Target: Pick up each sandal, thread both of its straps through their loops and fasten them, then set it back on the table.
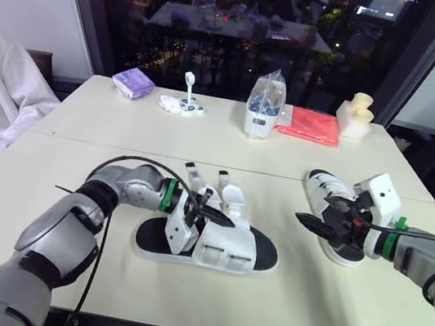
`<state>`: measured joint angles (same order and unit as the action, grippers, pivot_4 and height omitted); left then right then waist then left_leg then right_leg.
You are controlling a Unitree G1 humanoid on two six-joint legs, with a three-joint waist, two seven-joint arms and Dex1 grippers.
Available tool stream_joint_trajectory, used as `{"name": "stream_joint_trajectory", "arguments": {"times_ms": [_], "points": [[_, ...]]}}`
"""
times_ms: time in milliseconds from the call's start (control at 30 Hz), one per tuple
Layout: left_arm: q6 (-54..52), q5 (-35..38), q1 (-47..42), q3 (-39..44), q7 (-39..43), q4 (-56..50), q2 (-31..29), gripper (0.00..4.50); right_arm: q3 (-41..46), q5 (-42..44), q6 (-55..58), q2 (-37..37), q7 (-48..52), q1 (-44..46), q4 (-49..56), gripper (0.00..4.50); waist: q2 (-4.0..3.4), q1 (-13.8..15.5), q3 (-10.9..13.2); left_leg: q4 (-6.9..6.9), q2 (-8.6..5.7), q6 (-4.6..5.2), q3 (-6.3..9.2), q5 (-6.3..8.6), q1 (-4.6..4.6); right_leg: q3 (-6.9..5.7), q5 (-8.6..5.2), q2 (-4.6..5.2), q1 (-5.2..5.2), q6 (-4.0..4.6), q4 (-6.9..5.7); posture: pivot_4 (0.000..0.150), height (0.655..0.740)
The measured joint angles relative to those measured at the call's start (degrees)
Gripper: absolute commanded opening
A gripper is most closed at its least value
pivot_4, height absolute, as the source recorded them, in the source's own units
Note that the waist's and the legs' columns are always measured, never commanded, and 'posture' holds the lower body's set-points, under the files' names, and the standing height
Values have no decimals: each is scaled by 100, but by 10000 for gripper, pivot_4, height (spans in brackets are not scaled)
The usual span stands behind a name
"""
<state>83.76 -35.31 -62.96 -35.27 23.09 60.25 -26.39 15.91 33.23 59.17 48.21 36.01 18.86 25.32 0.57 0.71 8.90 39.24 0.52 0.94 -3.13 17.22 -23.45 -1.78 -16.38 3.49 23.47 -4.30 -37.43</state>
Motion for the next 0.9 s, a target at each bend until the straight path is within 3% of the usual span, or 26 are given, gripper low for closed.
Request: {"name": "stream_joint_trajectory", "arguments": {"times_ms": [67,167,400,600,700,800,900], "points": [[37,-71,23,-5,39,-98,-24,514,-27,23,0,-15,-21,1,28,45000,0,0,0,0,0,0,0,0,0,0,0,-1,-1,0,0,1500,7400],[26,-118,128,-8,64,-192,-46,10316,-117,28,0,-39,-32,2,29,45000,0,0,0,0,0,0,0,0,0,0,0,-1,-1,0,1,1500,7400],[-152,-6,262,-95,280,-303,-99,44389,-241,75,0,-43,-38,2,32,45000,-1,0,-1,2,0,0,1,0,2,0,0,-1,-3,0,-1,1500,7400],[-515,913,376,-123,1057,-326,-316,44389,-329,74,-7,-7,12,0,32,45000,-2,-25,-1,3,3,0,1,0,9,1,0,-2,-5,0,-9,1500,7400],[-1459,2490,804,-118,2448,-879,-623,44389,-523,16,-153,132,173,-133,82,45000,-5,-59,-3,3,10,-3,2,-2,10,2,0,-5,-5,0,-12,1500,7400],[-3225,4008,1302,63,4079,-1933,-1164,44389,-773,-113,-413,256,351,-252,100,45000,-5,-145,-3,3,12,-7,6,-5,11,2,-1,-6,-5,1,-16,1500,7400],[-4919,4865,1631,329,5105,-2791,-1550,44389,-938,-232,-616,281,489,-311,93,45000,-6,-154,-2,5,12,-8,7,-5,12,3,-1,-9,-5,1,-21,1500,7400]]}}
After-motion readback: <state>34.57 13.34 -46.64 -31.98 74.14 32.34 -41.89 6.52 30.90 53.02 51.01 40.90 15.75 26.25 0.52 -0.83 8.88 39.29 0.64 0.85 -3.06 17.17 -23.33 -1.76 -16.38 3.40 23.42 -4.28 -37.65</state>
